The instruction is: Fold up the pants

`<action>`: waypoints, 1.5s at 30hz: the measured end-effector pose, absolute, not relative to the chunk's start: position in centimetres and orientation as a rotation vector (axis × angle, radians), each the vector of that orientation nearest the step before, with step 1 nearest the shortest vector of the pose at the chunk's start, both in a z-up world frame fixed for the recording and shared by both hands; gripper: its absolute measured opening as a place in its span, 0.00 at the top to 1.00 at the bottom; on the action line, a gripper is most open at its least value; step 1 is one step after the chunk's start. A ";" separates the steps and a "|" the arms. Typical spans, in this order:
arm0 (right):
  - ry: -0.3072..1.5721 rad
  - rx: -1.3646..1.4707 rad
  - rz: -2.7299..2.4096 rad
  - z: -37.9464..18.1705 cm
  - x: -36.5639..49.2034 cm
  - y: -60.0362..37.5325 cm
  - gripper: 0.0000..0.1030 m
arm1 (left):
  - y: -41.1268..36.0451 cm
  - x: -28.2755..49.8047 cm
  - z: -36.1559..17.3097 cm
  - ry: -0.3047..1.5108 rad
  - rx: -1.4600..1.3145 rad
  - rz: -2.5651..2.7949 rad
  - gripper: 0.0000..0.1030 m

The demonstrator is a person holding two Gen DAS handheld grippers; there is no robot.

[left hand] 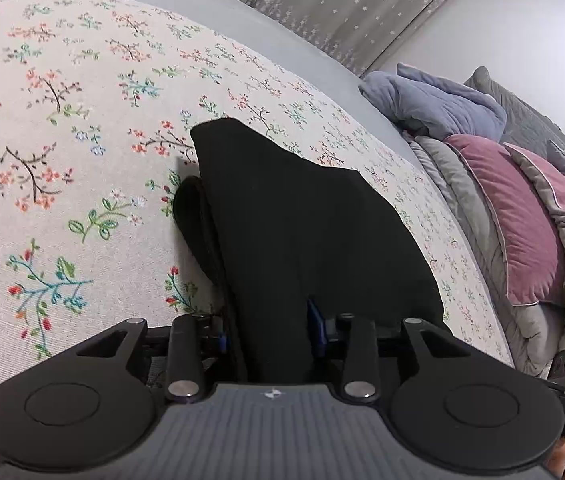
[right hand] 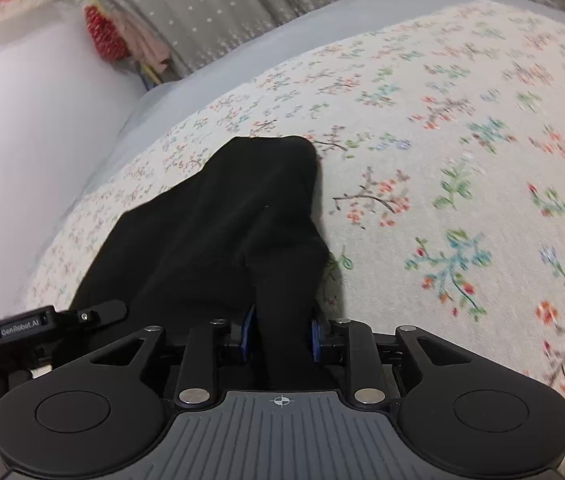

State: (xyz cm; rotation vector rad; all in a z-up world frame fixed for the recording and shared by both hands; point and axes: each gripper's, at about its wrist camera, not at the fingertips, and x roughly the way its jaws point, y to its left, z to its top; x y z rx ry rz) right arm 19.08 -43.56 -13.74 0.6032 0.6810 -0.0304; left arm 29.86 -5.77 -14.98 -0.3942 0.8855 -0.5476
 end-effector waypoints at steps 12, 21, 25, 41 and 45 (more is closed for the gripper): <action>0.675 0.773 -0.071 -14.6 16.6 -44.1 0.76 | -5.6 28.9 -14.6 0.851 -0.367 -0.537 0.62; 0.675 0.780 -0.109 -14.5 13.4 -43.2 0.73 | -5.2 27.4 -14.1 0.851 -0.378 -0.492 0.54; 0.695 0.728 -0.152 -13.9 11.9 -42.3 0.68 | -4.7 25.4 -13.1 0.833 -0.338 -0.473 0.53; 0.673 0.479 -0.180 -11.3 2.3 -35.0 0.50 | -6.1 10.2 -8.5 0.653 0.018 -0.329 0.35; 0.619 0.424 -0.156 -9.4 0.5 -32.8 0.38 | -6.7 6.8 -6.9 0.618 -0.036 -0.291 0.24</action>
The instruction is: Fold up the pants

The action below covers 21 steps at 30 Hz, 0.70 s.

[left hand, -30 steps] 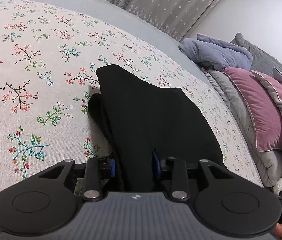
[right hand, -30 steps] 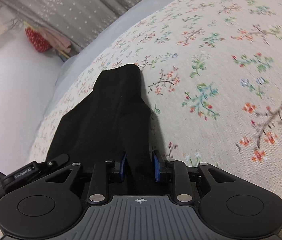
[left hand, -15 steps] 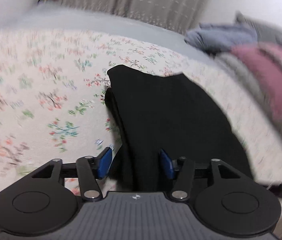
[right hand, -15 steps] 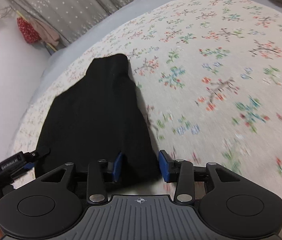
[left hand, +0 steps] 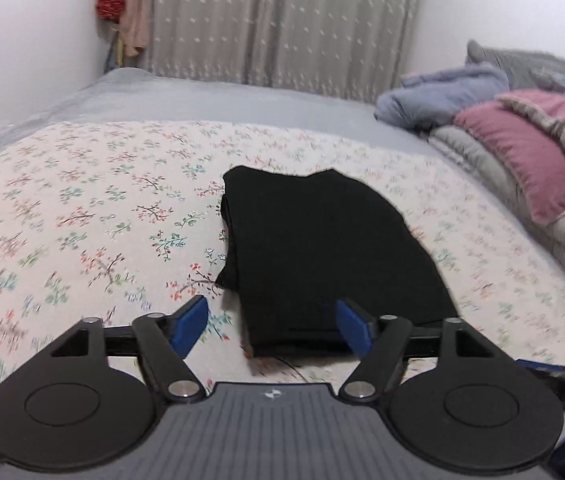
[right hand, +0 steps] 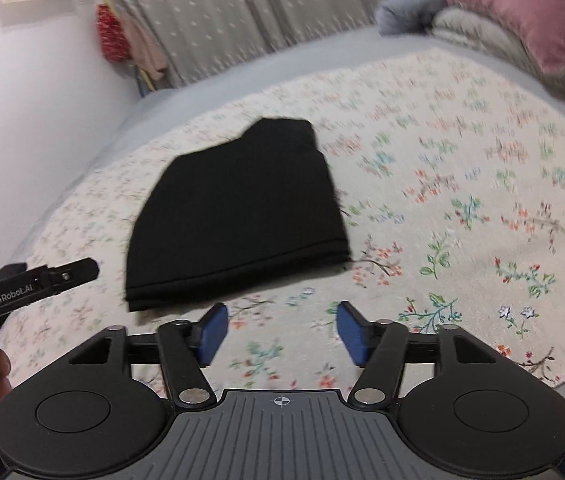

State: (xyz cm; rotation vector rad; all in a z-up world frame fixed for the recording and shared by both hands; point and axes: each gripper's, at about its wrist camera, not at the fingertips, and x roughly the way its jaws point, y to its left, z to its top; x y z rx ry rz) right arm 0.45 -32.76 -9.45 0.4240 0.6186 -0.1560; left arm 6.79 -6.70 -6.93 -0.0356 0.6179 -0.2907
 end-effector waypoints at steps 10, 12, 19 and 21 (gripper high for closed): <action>0.520 0.253 -0.174 -5.4 -4.4 -28.0 0.12 | -7.5 2.5 -6.5 0.570 0.005 -0.222 0.01; 0.502 0.223 -0.173 -4.9 -5.0 -27.2 0.07 | -7.0 1.8 -6.1 0.550 0.003 -0.214 0.01; 0.466 0.170 -0.197 -3.1 -6.2 -25.3 0.00 | -5.8 -0.1 -4.6 0.502 -0.006 -0.219 0.01; 0.460 0.159 -0.206 -2.9 -6.4 -25.0 0.00 | -5.6 -0.5 -4.4 0.495 -0.007 -0.222 0.01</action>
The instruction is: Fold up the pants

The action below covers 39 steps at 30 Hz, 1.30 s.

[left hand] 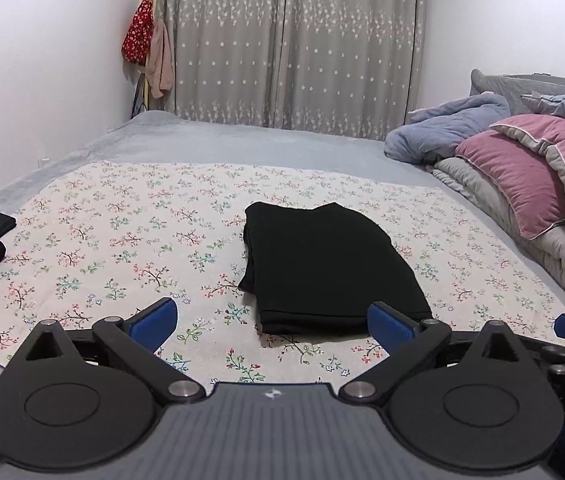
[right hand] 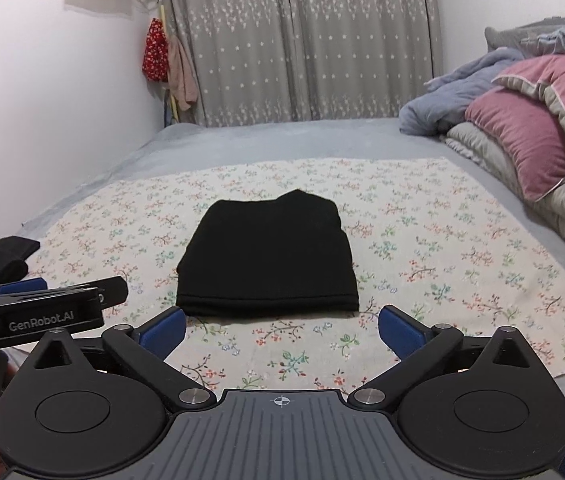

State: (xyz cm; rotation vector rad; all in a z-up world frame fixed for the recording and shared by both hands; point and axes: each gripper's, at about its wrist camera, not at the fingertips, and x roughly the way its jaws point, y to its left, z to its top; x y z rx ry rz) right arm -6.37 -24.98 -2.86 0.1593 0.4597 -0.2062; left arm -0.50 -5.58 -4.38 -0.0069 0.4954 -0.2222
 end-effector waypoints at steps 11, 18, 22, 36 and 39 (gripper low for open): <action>0.449 0.162 -0.257 -2.3 -7.2 -24.9 0.00 | -5.8 -1.3 -4.6 0.492 0.023 -0.233 0.01; 0.441 0.158 -0.269 -2.2 -7.6 -24.7 0.00 | -6.0 -1.9 -4.4 0.481 0.036 -0.230 0.01; 0.443 0.156 -0.269 -2.3 -7.5 -24.6 0.00 | -6.1 -1.8 -4.6 0.486 0.044 -0.232 0.01; 0.481 0.145 -0.266 -3.4 -6.4 -24.3 0.00 | -6.5 -1.2 -5.4 0.521 0.065 -0.211 0.01; 0.484 0.145 -0.267 -3.5 -6.3 -24.3 0.00 | -6.4 -1.3 -5.4 0.526 0.062 -0.211 0.01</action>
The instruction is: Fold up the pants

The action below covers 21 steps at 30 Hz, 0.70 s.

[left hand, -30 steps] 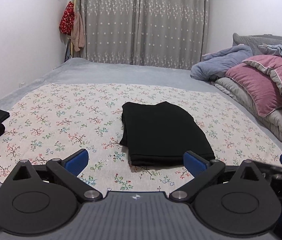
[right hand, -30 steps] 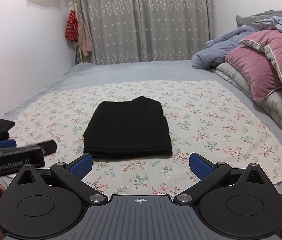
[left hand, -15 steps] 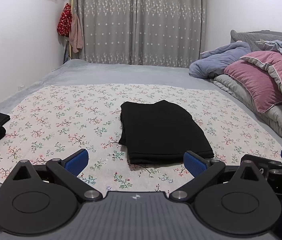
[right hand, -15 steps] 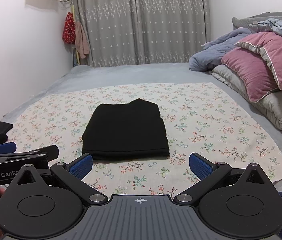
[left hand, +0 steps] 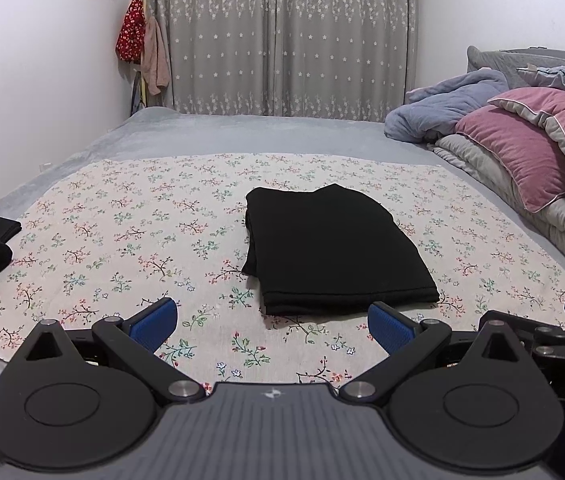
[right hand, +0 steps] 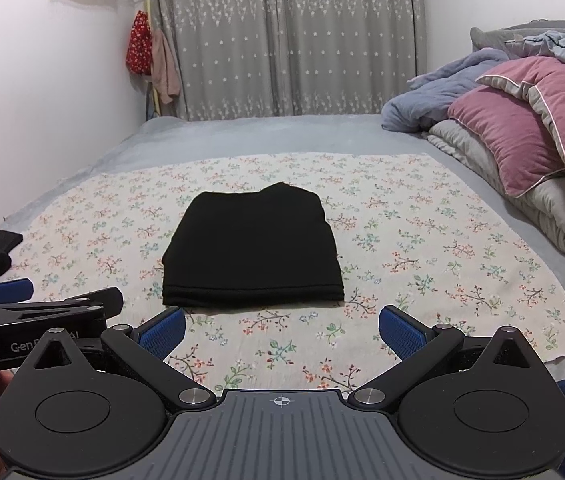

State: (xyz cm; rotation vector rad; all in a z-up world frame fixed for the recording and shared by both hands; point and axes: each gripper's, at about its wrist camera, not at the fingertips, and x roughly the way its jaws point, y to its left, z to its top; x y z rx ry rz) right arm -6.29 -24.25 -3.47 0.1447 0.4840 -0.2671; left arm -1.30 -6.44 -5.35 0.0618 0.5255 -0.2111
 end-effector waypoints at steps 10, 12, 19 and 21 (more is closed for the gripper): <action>0.492 0.135 -0.269 -3.6 -6.0 -23.9 0.00 | -6.4 -1.3 -5.3 0.531 0.058 -0.210 0.01; 0.493 0.137 -0.272 -3.6 -6.0 -23.9 0.00 | -6.4 -1.3 -5.3 0.531 0.056 -0.207 0.01; 0.493 0.139 -0.273 -3.6 -6.0 -24.0 0.00 | -6.6 -1.3 -5.4 0.540 0.060 -0.204 0.01; 0.494 0.140 -0.274 -3.6 -6.0 -24.0 0.00 | -6.7 -1.3 -5.4 0.540 0.061 -0.206 0.01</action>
